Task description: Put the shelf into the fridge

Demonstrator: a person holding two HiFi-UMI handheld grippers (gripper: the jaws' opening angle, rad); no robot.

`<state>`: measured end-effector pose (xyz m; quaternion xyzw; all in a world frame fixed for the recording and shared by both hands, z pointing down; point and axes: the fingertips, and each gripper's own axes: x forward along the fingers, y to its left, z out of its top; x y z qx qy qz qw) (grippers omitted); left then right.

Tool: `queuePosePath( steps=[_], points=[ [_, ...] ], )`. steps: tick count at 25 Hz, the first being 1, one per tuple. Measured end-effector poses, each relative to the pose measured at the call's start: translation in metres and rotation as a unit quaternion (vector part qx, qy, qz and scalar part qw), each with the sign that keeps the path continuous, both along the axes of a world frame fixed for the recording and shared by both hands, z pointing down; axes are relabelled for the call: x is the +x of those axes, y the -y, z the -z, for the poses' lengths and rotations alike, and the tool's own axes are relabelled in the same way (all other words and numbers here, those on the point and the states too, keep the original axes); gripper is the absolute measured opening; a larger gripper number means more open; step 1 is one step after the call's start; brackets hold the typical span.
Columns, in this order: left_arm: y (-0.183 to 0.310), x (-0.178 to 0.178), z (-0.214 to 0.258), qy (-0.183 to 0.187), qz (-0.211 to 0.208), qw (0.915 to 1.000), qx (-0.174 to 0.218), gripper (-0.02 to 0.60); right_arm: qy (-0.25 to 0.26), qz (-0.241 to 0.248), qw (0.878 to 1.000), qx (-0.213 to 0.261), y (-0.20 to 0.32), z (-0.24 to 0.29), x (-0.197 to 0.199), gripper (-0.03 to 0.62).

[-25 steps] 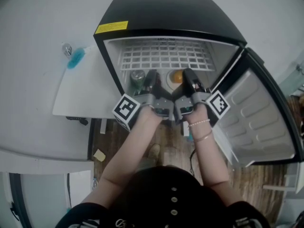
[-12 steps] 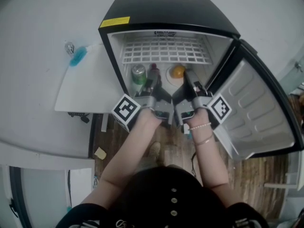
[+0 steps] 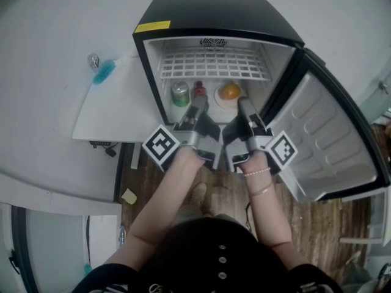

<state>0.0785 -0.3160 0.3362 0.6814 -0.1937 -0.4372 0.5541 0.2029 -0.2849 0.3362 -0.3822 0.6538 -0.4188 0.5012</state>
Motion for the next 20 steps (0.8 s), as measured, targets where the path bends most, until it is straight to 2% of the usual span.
queuePosePath(
  steps=[4, 12, 20],
  points=[
    [-0.007, 0.001, -0.002, 0.002, -0.011, 0.9999, 0.009, 0.037, -0.008, 0.005, 1.0, 0.003, -0.005, -0.002, -0.004, 0.025],
    [-0.02, 0.002, 0.006, 0.012, -0.029, 0.998, 0.055, 0.008, -0.021, 0.019, 1.0, 0.005, -0.009, 0.002, -0.011, 0.011],
    [-0.034, 0.006, 0.008, 0.017, -0.043, 0.9965, 0.07, 0.006, -0.024, 0.026, 0.999, 0.005, -0.017, 0.002, -0.014, 0.009]
  ],
)
